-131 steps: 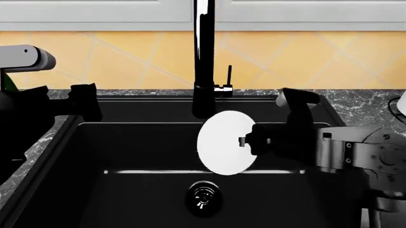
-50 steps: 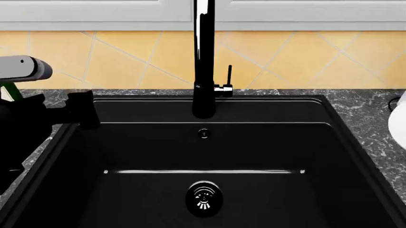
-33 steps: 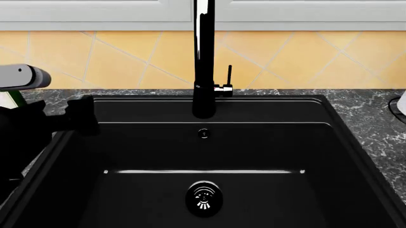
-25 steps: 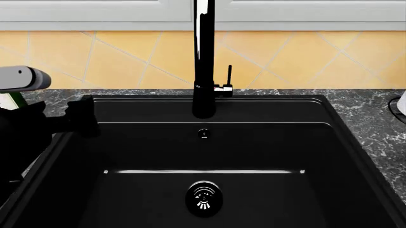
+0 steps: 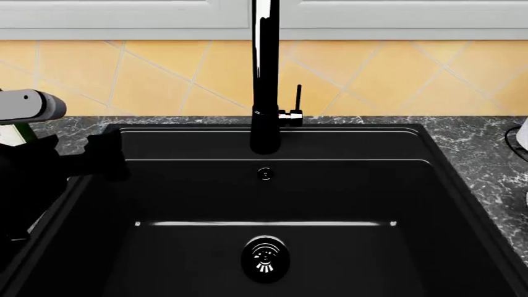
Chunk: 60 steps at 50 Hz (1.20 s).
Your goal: Pick the cup and bowl from the sink and place them on the counter for drying.
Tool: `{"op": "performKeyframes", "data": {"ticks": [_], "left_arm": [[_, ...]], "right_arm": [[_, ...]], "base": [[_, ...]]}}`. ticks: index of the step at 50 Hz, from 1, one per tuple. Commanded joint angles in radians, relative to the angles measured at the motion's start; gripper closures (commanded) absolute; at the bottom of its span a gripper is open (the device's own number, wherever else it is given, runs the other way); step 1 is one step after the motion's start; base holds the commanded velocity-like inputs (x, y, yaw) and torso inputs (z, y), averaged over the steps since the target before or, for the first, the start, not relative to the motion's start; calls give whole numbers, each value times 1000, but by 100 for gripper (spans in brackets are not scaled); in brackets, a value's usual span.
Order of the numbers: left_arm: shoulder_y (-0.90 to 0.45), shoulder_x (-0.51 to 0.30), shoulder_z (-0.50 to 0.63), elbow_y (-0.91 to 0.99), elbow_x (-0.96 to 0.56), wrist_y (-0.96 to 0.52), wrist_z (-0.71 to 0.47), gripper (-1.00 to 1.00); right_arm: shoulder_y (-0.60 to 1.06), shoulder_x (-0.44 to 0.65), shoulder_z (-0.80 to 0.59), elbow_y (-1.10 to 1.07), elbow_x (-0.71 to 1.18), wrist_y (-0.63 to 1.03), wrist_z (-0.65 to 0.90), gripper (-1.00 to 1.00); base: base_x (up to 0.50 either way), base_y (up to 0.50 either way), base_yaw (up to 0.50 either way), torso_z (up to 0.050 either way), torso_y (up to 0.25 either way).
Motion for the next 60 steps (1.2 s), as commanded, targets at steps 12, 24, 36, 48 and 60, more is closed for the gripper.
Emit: {"op": "performKeyframes", "data": {"ticks": [12, 24, 36, 48, 60], "left_arm": [[11, -3, -1, 0, 1, 5, 0, -100], [10, -2, -2, -1, 2, 8, 3, -100], [30, -9, -16, 4, 0, 18, 4, -100], [45, -10, -24, 3, 13, 29, 23, -100], [46, 2, -20, 15, 11, 35, 1, -100]], "right_arm": [[26, 2, -19, -116, -74, -69, 62, -100], [67, 34, -123, -246, -166, -103, 100, -100], [210, 93, -370, -232, -162, -5, 19, -100], [323, 119, -559, -230, -87, 153, -60, -100], [368, 166, -742, -321, -72, 221, -233, -100]], "base": [[0, 0, 0, 0, 0], [0, 0, 0, 0, 0], [0, 0, 0, 0, 0], [0, 0, 0, 0, 0], [0, 0, 0, 0, 0]]}}
